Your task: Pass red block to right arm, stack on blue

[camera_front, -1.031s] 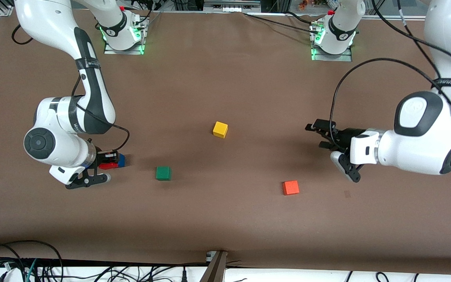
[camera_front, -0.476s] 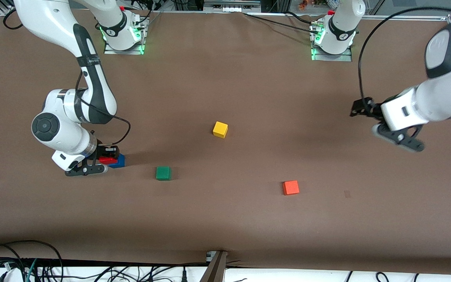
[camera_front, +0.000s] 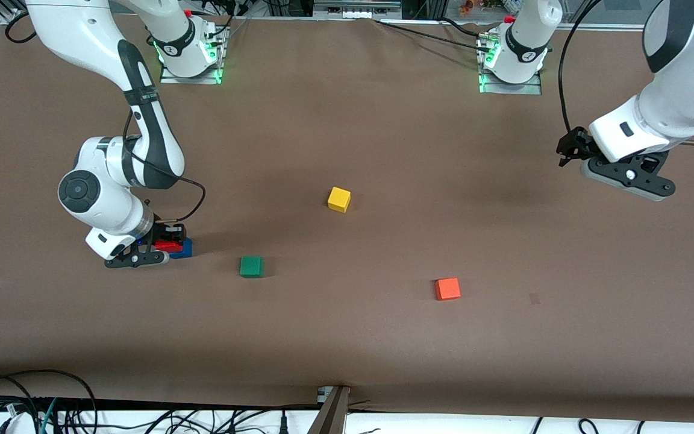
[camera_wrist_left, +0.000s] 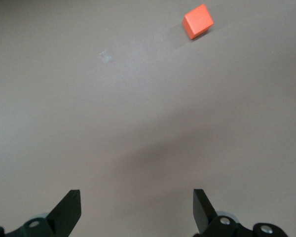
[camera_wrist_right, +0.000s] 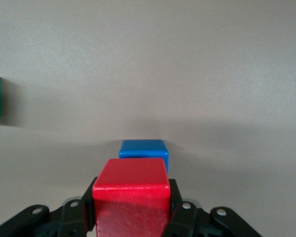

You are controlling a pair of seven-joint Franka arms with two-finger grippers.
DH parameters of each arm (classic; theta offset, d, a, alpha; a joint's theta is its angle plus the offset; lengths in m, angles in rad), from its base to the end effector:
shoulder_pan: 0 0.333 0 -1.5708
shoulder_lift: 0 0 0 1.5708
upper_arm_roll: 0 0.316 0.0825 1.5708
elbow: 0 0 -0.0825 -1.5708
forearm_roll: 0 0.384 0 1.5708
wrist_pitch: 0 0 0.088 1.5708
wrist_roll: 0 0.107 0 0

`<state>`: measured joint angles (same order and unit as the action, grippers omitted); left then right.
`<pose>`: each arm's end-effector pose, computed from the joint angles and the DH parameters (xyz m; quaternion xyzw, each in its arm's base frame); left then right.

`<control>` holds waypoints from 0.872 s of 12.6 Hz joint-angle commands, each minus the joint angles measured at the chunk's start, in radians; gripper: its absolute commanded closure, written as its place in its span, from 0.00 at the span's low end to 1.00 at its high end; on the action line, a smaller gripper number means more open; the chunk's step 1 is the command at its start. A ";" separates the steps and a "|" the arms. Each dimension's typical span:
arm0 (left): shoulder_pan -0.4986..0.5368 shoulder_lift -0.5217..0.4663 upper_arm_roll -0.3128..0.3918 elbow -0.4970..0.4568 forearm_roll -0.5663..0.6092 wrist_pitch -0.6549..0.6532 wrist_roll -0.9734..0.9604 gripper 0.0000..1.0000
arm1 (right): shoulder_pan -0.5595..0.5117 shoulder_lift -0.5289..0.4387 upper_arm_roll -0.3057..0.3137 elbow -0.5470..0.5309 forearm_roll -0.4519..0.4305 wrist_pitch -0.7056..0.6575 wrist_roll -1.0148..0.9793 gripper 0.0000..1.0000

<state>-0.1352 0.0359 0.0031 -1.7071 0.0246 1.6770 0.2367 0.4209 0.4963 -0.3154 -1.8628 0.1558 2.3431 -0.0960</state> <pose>0.5624 -0.0723 0.5488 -0.9821 0.1849 0.0336 0.0105 0.6350 0.0823 0.2630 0.9977 0.0648 0.0068 0.0180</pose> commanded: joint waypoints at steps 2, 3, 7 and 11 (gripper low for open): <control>0.054 -0.002 0.012 0.047 -0.095 -0.031 -0.023 0.00 | 0.002 -0.010 0.002 -0.032 -0.019 0.039 0.015 1.00; 0.055 0.009 0.014 0.049 -0.066 -0.029 -0.067 0.00 | 0.002 -0.002 0.002 -0.035 -0.019 0.047 0.013 1.00; 0.064 -0.004 -0.050 0.044 0.034 0.000 -0.154 0.00 | 0.002 0.005 0.002 -0.044 -0.019 0.061 0.007 1.00; 0.094 0.001 -0.063 0.050 0.034 -0.020 -0.131 0.00 | 0.001 0.016 0.002 -0.044 -0.019 0.071 0.007 1.00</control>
<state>-0.0624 0.0357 -0.0405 -1.6758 0.0376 1.6790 0.0985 0.4211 0.5175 -0.3149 -1.8902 0.1546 2.3912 -0.0961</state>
